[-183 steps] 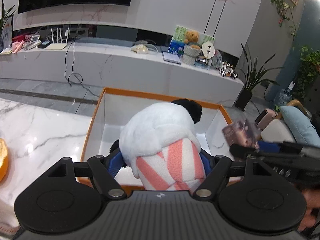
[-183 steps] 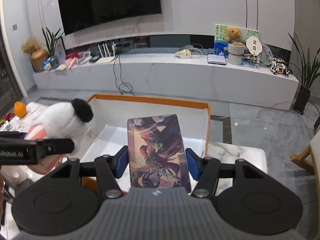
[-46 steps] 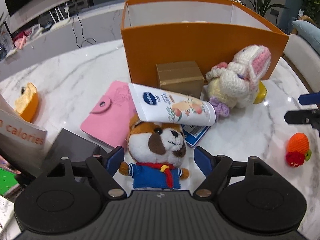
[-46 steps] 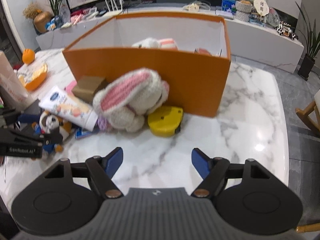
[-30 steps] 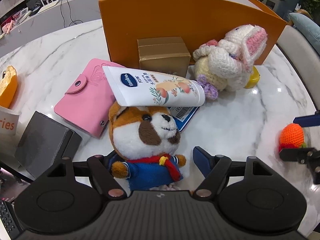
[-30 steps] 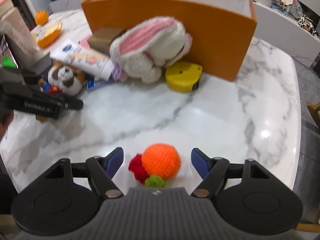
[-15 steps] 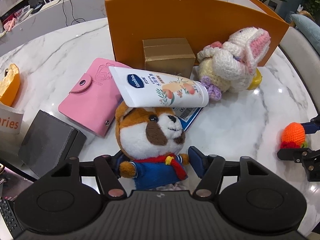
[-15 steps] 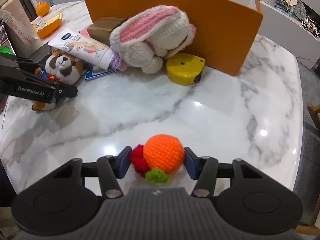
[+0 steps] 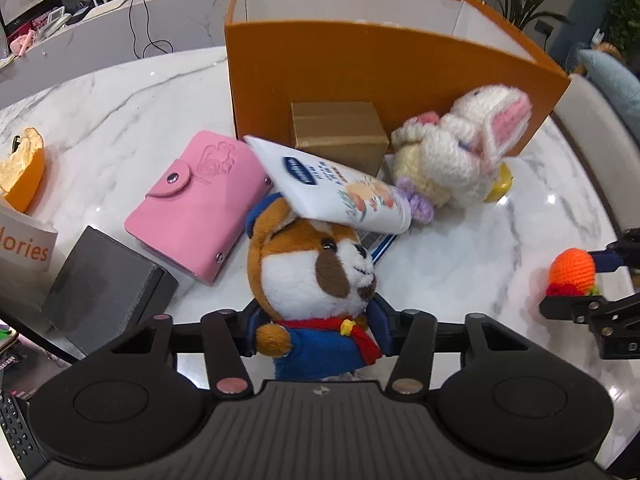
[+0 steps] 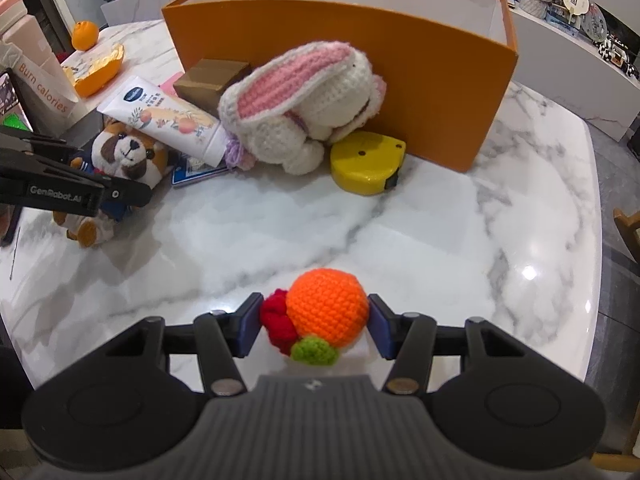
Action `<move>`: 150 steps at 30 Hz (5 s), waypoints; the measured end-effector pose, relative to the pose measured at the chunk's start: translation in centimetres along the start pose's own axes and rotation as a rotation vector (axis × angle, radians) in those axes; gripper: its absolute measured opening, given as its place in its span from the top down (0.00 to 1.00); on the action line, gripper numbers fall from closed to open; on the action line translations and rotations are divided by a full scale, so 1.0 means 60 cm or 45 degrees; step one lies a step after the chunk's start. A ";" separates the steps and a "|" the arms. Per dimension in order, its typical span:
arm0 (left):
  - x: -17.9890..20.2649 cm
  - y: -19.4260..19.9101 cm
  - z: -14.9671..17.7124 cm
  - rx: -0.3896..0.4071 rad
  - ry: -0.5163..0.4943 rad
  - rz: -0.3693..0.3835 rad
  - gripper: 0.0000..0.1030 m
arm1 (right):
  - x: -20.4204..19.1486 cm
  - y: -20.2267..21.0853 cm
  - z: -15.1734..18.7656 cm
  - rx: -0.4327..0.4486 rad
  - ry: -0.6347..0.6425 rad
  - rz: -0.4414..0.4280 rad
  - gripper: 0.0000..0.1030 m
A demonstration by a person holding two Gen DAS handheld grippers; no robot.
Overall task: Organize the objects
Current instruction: 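Grasp the brown dog plush in blue outfit with the left gripper, then carry the dog plush with the left gripper while the right gripper carries the crocheted fruit over the box, then lower the dog plush into the orange box and open the left gripper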
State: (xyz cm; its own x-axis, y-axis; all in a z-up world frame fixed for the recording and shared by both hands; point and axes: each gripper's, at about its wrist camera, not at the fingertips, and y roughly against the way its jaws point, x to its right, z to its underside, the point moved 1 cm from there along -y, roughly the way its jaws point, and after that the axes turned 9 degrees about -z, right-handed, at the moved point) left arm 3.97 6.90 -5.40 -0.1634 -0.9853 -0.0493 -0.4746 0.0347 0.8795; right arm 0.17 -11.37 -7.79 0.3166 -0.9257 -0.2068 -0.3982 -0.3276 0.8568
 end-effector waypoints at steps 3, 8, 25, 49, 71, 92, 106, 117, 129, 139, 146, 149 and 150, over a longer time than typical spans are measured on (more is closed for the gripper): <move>0.001 0.014 -0.003 0.038 -0.018 0.039 0.43 | 0.001 0.003 -0.001 0.008 -0.001 0.001 0.44; 0.009 0.027 -0.005 0.071 -0.056 0.035 0.44 | 0.000 0.005 -0.002 0.014 0.000 0.000 0.44; 0.017 0.095 -0.026 0.201 -0.028 0.109 0.44 | -0.007 0.024 -0.037 0.095 -0.020 -0.014 0.44; 0.014 0.131 -0.115 0.366 0.097 0.134 0.44 | -0.006 0.090 -0.139 0.323 -0.079 -0.031 0.44; 0.006 0.137 -0.187 0.448 0.187 0.092 0.44 | 0.027 0.106 -0.220 0.437 -0.147 0.002 0.44; 0.012 0.100 -0.214 0.654 0.235 -0.024 0.44 | 0.056 0.060 -0.235 0.685 -0.181 0.092 0.44; 0.039 0.076 -0.213 0.779 0.188 -0.153 0.44 | 0.064 0.008 -0.227 0.685 -0.149 0.124 0.44; 0.059 0.049 -0.212 0.721 0.119 -0.205 0.43 | 0.062 -0.005 -0.222 0.668 -0.119 0.150 0.44; 0.059 0.017 -0.207 0.635 0.104 -0.207 0.45 | 0.064 -0.017 -0.222 0.630 -0.102 0.157 0.44; 0.056 -0.004 -0.206 0.541 0.089 -0.220 0.46 | 0.067 -0.016 -0.221 0.618 -0.121 0.149 0.44; 0.054 -0.005 -0.204 0.520 0.088 -0.221 0.44 | 0.069 -0.017 -0.220 0.618 -0.122 0.158 0.42; 0.051 -0.006 -0.206 0.516 0.099 -0.233 0.35 | 0.068 -0.017 -0.221 0.616 -0.120 0.160 0.42; 0.050 -0.006 -0.205 0.516 0.101 -0.239 0.32 | 0.069 -0.016 -0.221 0.615 -0.120 0.161 0.41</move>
State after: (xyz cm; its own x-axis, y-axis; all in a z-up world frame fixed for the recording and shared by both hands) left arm 14.30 1.86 -0.02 0.0174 -0.9900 -0.1401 -0.7928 -0.0990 0.6014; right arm 13.27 -12.36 -3.22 0.1700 -0.9695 -0.1768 -0.7880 -0.2415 0.5663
